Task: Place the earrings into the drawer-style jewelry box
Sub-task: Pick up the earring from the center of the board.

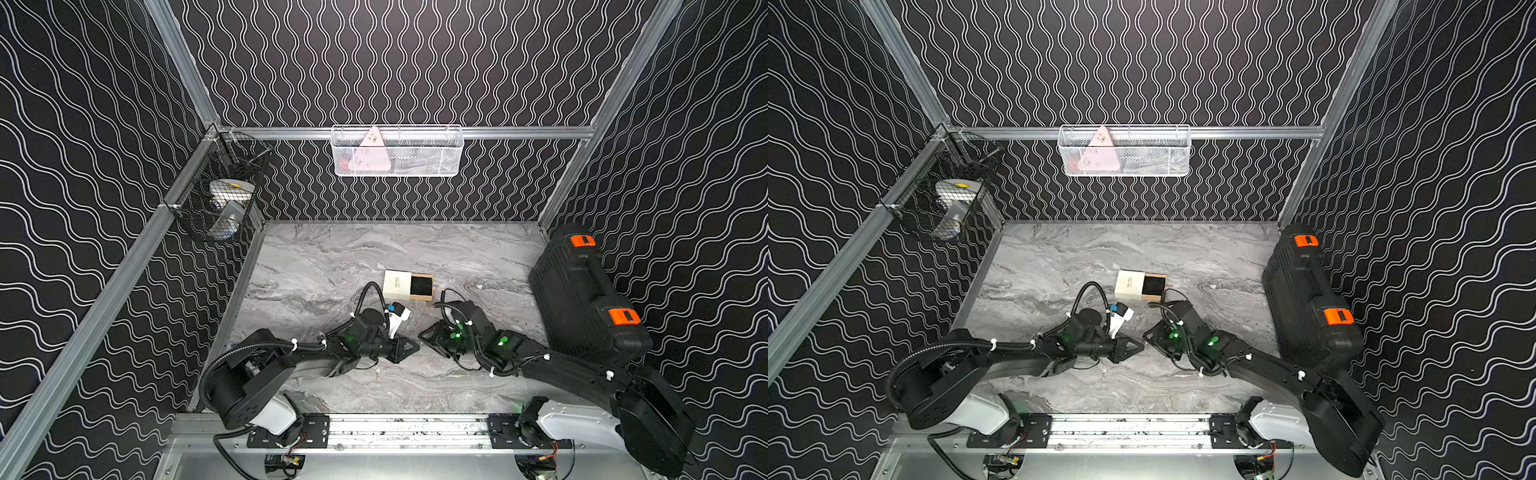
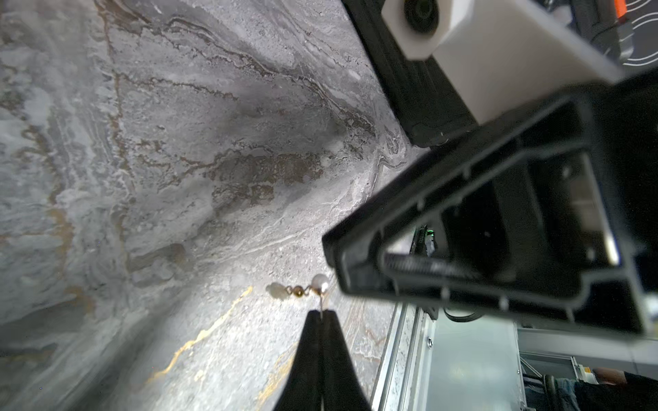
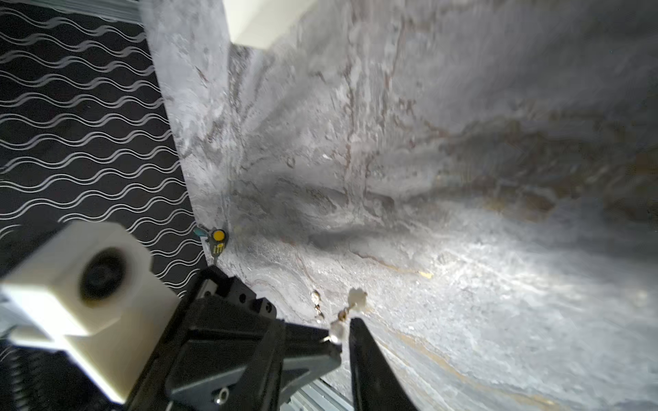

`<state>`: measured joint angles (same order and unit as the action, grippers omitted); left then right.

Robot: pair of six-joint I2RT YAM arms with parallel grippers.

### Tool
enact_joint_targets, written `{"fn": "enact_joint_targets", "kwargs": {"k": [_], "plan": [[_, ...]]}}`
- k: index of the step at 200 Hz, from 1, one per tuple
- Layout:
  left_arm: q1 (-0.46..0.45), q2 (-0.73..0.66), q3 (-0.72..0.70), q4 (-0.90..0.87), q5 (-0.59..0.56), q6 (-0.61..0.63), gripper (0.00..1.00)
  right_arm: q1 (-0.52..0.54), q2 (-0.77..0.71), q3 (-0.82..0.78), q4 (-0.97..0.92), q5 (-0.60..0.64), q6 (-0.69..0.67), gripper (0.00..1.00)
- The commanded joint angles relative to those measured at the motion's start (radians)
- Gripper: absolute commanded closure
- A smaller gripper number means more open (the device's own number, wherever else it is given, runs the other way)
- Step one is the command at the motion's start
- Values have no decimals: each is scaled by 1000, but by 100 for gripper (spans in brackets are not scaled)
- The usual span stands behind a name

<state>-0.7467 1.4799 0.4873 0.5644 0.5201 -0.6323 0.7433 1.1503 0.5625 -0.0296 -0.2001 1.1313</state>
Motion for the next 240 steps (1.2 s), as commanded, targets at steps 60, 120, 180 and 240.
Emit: {"fn": "enact_joint_targets", "kwargs": {"k": [60, 120, 180, 240], "plan": [[27, -216, 113, -209, 159, 100, 100, -95, -367, -227, 405, -200, -1100, 68], [27, -219, 156, -181, 256, 48, 100, -116, -412, -253, 449, -416, -1325, 63], [69, -266, 231, -345, 349, 3, 100, -116, -407, -273, 509, -445, -1503, 64], [128, -266, 355, -535, 494, 63, 100, -124, -351, -187, 492, -487, -1579, 63]]}}
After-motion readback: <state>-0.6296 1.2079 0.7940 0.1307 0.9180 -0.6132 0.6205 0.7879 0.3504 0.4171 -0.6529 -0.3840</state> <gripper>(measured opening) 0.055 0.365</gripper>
